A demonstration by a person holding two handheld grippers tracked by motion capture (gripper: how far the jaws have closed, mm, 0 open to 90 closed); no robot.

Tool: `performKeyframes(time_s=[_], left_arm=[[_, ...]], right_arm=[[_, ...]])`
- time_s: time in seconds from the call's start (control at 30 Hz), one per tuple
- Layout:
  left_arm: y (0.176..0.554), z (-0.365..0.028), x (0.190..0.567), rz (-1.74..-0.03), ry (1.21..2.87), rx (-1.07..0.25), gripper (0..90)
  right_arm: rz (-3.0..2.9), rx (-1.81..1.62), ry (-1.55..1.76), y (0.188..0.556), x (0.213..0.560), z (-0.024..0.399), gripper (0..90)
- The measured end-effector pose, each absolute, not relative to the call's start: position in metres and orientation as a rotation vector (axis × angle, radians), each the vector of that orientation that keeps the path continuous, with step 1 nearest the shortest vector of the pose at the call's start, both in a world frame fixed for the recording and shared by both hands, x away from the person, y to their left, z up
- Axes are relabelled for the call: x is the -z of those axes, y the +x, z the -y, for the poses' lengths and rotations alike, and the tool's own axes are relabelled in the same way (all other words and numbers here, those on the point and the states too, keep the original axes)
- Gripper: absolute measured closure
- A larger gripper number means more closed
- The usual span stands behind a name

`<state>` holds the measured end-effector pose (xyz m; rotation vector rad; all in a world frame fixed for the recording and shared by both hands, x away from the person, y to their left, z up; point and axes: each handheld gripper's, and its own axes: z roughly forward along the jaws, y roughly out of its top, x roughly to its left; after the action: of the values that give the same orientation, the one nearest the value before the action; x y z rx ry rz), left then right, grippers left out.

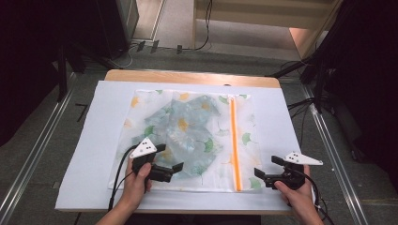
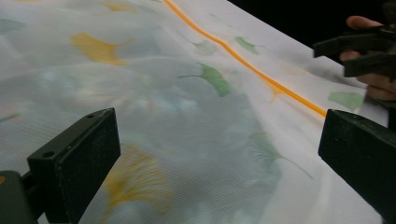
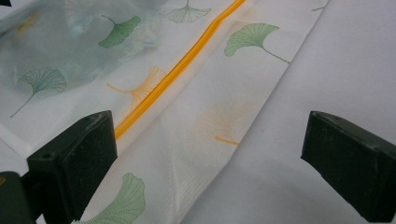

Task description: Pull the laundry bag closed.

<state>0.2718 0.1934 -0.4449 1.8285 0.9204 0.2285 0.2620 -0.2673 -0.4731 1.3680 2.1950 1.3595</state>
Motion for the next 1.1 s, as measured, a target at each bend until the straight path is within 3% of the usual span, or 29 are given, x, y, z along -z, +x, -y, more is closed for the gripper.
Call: performKeyframes(time_s=[0.63,1.1], left_arm=[[0.262,-0.293,0.438,-0.997,1.84,-0.404,0.0],[0.239,-0.368,0.446,-1.13,1.801,-0.448,0.0]], right_arm=[[-2.106,-1.338,1.447,0.245,0.474,0.302,5.1],[-2.049,-1.317,1.505,0.233,0.476,0.32,6.5]])
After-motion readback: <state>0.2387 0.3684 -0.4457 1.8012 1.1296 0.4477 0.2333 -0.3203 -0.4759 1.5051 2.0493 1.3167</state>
